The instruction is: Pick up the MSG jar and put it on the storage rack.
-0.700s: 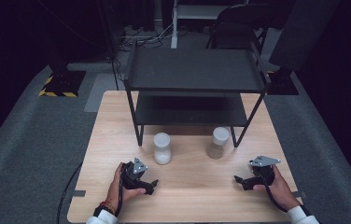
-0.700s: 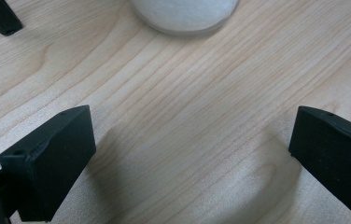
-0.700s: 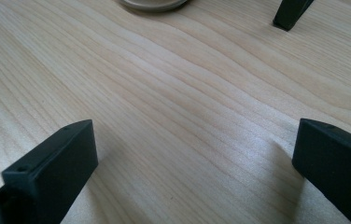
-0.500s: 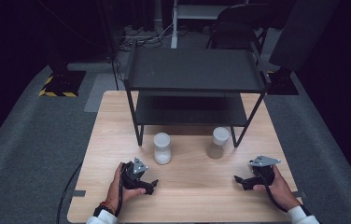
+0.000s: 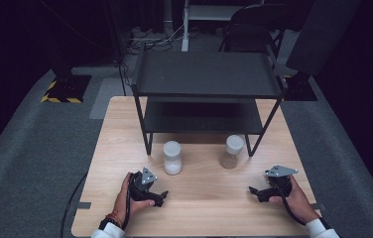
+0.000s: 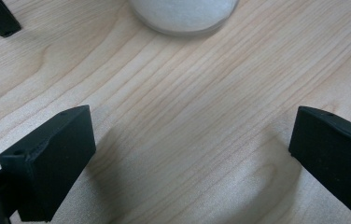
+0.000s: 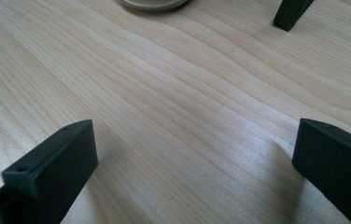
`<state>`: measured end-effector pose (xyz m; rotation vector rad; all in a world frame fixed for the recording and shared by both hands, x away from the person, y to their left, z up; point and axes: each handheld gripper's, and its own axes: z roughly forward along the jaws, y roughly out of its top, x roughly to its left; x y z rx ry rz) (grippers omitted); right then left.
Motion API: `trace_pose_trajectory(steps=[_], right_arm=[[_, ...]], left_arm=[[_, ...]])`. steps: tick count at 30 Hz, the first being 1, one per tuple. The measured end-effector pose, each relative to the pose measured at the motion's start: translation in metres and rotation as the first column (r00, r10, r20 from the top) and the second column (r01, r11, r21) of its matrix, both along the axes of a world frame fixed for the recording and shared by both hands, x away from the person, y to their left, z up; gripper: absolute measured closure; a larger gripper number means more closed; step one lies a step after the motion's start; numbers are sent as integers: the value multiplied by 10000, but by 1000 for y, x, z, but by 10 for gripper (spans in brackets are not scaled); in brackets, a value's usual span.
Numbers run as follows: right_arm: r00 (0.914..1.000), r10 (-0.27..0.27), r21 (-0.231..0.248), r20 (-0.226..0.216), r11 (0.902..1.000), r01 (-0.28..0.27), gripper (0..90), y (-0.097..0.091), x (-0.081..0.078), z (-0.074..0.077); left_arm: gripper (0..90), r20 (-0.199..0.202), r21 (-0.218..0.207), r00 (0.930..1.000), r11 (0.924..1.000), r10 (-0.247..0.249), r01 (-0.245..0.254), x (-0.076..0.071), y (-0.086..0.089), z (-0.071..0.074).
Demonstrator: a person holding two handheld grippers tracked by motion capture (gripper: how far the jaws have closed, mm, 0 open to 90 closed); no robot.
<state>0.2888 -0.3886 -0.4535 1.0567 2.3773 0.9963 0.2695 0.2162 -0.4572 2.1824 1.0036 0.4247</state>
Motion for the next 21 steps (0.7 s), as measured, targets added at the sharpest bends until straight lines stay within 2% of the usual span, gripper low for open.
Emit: trace_pose_trajectory(steps=[8, 9, 15, 20, 21], right_arm=[[10000, 0, 1, -2, 10000, 0, 0, 0, 0, 0], [10000, -2, 0, -3, 10000, 2, 0, 0, 0, 0], [10000, 0, 2, -1, 10000, 0, 0, 0, 0, 0], [10000, 0, 2, -1, 10000, 0, 0, 0, 0, 0], [10000, -1, 1, -1, 10000, 1, 0, 0, 0, 0]], left_arm=[[17, 35, 49, 10000, 10000, 61, -61, 1, -1, 2], [23, 120, -193, 9998, 9997, 165, -163, -1, 0, 2], [20, 377, -589, 9990, 9981, 222, -200, -4, 1, 8], [19, 395, -742, 9991, 9971, 170, -140, -4, 1, 13], [20, 453, -666, 9989, 9977, 120, -89, -4, -1, 15]])
